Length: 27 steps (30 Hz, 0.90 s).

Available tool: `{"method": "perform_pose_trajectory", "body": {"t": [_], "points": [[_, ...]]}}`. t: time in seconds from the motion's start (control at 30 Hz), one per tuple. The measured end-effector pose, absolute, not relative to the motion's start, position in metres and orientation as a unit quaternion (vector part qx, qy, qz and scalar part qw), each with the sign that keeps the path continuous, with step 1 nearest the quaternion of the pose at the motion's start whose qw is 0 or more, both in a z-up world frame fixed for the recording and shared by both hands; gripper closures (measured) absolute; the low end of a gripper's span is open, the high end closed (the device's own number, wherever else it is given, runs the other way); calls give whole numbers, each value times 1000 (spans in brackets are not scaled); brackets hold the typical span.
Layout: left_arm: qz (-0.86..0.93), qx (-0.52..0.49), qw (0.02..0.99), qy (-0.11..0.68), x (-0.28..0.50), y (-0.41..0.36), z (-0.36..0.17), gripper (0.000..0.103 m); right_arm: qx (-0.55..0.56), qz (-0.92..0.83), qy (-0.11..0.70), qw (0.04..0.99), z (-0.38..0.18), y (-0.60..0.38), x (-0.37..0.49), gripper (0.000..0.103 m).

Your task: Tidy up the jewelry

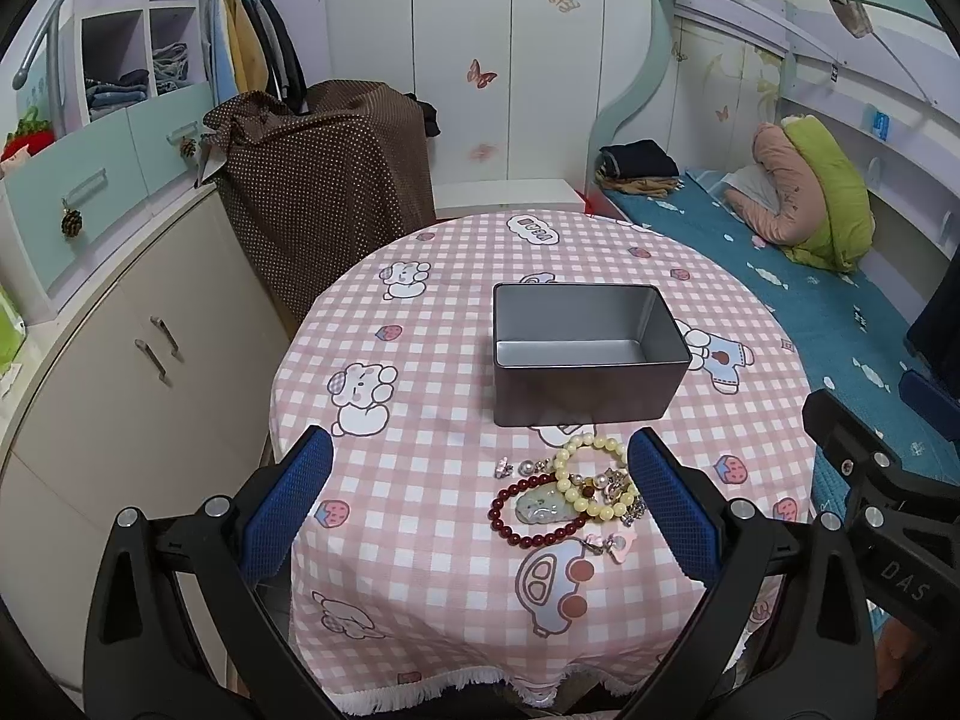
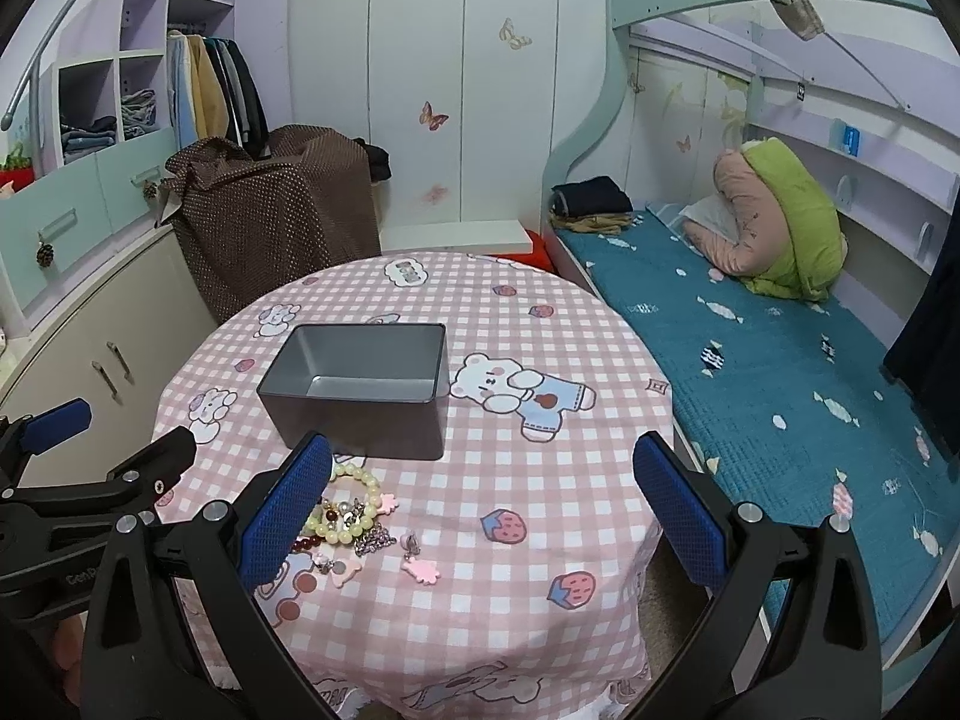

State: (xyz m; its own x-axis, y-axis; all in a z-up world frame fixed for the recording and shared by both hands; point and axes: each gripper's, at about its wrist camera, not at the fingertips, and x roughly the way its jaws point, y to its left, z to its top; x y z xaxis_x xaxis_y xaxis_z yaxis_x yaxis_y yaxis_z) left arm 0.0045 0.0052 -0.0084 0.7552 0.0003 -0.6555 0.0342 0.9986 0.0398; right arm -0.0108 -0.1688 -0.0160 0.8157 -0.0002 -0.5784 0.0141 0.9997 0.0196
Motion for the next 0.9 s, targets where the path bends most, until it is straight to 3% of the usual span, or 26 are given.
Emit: {"method": "perform_pose_trajectory", "body": {"t": [0.9], "points": [[-10,23,935,355,3,6,-15,4,9,-3,309,951,-20,-168,-8,6]]}}
